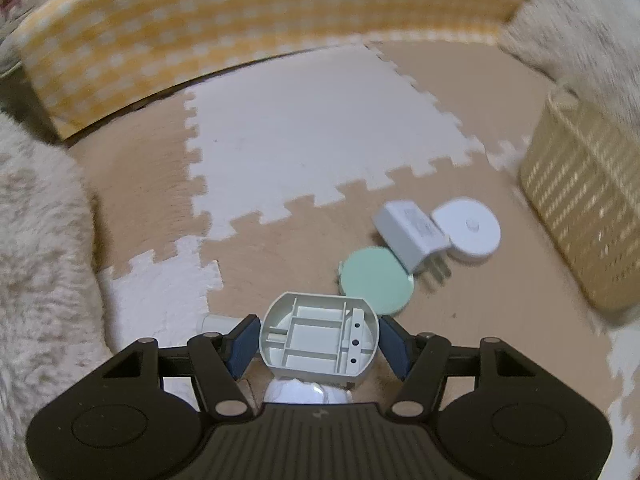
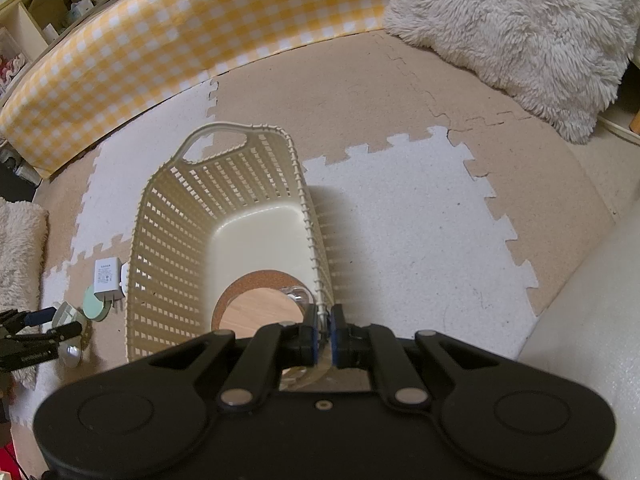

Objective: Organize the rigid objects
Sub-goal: 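Grasp the grey plastic tray with the left gripper and lift it, then carry the grey tray into the basket and open the left gripper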

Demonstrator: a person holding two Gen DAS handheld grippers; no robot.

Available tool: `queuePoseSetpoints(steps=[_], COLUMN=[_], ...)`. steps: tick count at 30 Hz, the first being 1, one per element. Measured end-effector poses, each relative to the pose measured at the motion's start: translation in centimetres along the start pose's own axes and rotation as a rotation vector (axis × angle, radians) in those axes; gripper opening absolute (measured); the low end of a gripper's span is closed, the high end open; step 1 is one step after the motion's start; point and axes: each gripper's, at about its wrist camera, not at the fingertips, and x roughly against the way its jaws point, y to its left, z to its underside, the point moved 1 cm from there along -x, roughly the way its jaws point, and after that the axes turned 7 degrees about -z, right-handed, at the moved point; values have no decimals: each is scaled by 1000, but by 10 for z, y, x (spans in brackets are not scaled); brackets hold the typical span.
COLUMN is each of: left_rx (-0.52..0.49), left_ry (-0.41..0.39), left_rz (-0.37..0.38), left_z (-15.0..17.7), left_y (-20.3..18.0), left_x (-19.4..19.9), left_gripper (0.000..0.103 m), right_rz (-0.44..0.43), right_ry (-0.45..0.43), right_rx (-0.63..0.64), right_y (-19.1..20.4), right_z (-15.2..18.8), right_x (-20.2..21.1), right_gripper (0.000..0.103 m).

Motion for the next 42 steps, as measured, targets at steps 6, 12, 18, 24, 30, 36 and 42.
queuePoseSetpoints(steps=[6,12,18,24,30,36,42], left_rx=[69,138,175,173,131,133,121], left_ry=[-40,-118,-191,-261,-302,-304,-272], left_rz=[1,48,122,228,313,424,509], left_z=[-5,-12,-20,-31,-48,-75,-94], left_y=[3,-2,-24,-60,-103,-147,-189], left_x=[13,36,68,95,110,110,99], left_gripper=[65,65,65,65,65,65,65], right_rz=[0,8,22,30,26,23,20], right_ry=[0,0,3,2,0,1,4], right_rx=[1,13,21,31,23,20,21], right_y=[0,1,4,6,6,6,5], right_z=[0,0,-1,0,0,0,0], right_x=[0,0,-1,-2,-2,-2,-1], right_gripper=[6,6,6,5,5,6,6])
